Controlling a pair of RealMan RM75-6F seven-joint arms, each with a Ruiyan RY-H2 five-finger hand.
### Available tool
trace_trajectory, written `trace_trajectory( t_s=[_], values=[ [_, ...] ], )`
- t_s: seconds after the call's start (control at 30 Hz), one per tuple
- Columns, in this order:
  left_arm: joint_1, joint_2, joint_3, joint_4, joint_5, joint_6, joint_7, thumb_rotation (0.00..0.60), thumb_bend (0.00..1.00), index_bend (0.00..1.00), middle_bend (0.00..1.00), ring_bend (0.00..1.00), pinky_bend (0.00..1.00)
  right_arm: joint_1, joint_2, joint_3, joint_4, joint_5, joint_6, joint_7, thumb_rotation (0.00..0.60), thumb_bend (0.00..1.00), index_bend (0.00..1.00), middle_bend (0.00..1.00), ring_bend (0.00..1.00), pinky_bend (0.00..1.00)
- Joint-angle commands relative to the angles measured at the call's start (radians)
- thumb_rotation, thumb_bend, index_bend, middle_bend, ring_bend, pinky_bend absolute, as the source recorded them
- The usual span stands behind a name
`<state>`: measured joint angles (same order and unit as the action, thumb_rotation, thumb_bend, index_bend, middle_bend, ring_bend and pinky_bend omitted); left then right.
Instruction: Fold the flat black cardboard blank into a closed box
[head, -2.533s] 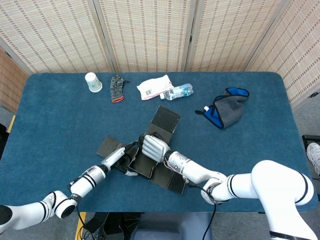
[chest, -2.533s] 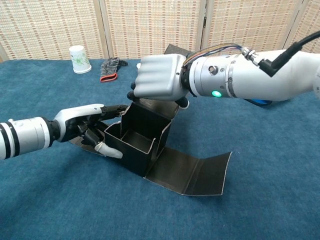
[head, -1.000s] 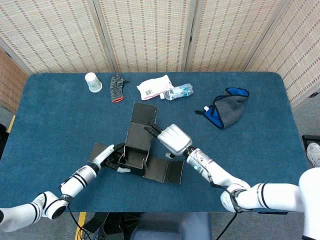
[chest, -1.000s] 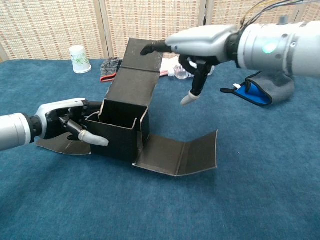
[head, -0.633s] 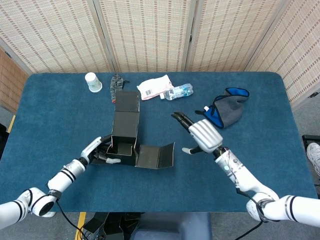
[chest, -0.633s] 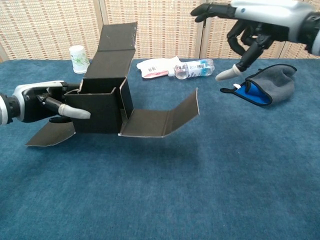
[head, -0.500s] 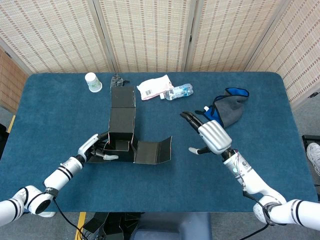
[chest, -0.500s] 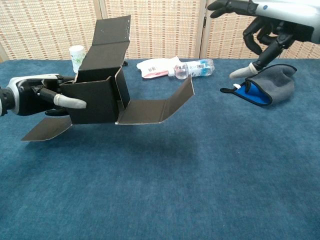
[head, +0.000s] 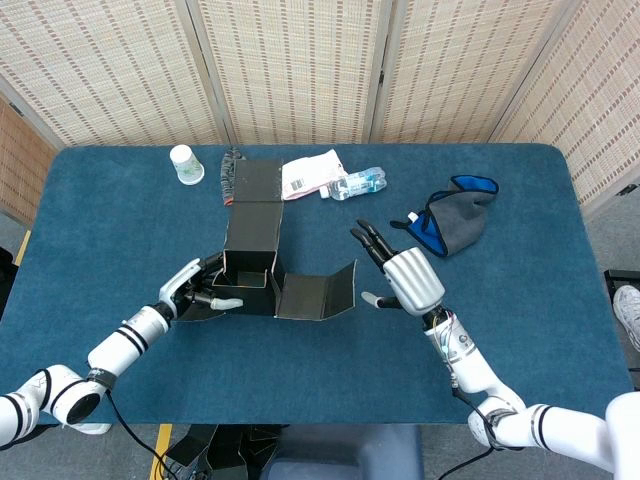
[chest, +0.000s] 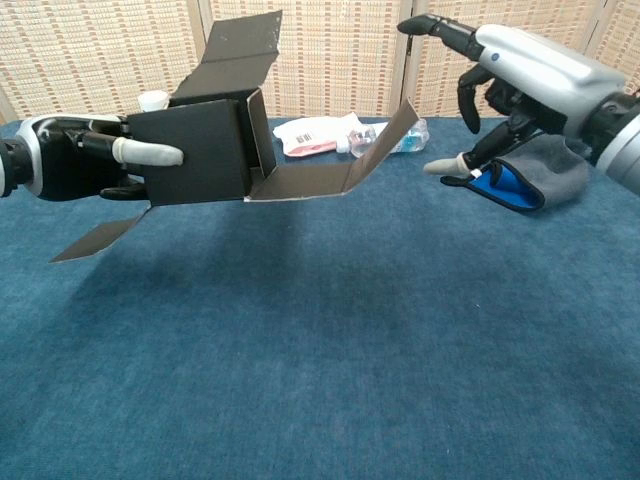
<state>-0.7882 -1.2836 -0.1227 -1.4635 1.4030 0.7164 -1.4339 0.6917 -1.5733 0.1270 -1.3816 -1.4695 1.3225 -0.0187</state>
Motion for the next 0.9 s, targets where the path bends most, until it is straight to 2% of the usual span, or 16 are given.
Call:
trace_trajectory(
  t_s=[0.03, 0.2, 0.57, 0.73, 0.9],
  values=[
    [-0.001, 0.009, -0.016, -0.030, -0.024, -0.011, 0.028, 0.600, 0.09, 0.24, 0.25, 0.67, 0.93, 0.012, -0.096, 0.037, 0.067, -0.030, 0.046, -0.027, 0.600, 0.00, 0.00, 0.00, 0.66, 0.96],
    [-0.001, 0.018, -0.036, -0.068, -0.047, -0.030, 0.042, 0.600, 0.09, 0.24, 0.25, 0.67, 0.93, 0.021, -0.175, 0.041, 0.140, -0.060, 0.064, -0.016, 0.600, 0.00, 0.00, 0.00, 0.65, 0.97],
    [0.020, 0.031, -0.070, -0.079, -0.097, -0.055, 0.058, 0.600, 0.09, 0.24, 0.25, 0.67, 0.93, -0.024, -0.156, 0.026, 0.132, -0.070, 0.076, 0.018, 0.600, 0.00, 0.00, 0.00, 0.63, 0.97],
    [0.028, 0.040, -0.089, -0.088, -0.094, -0.071, 0.032, 0.600, 0.09, 0.24, 0.25, 0.67, 0.93, -0.025, -0.185, 0.026, 0.160, -0.074, 0.067, 0.026, 0.600, 0.00, 0.00, 0.00, 0.61, 0.97],
    [0.033, 0.040, -0.101, -0.098, -0.088, -0.081, 0.033, 0.600, 0.09, 0.24, 0.25, 0.67, 0.93, -0.001, -0.254, 0.050, 0.233, -0.096, 0.084, 0.038, 0.600, 0.00, 0.00, 0.00, 0.60, 0.97]
  ],
)
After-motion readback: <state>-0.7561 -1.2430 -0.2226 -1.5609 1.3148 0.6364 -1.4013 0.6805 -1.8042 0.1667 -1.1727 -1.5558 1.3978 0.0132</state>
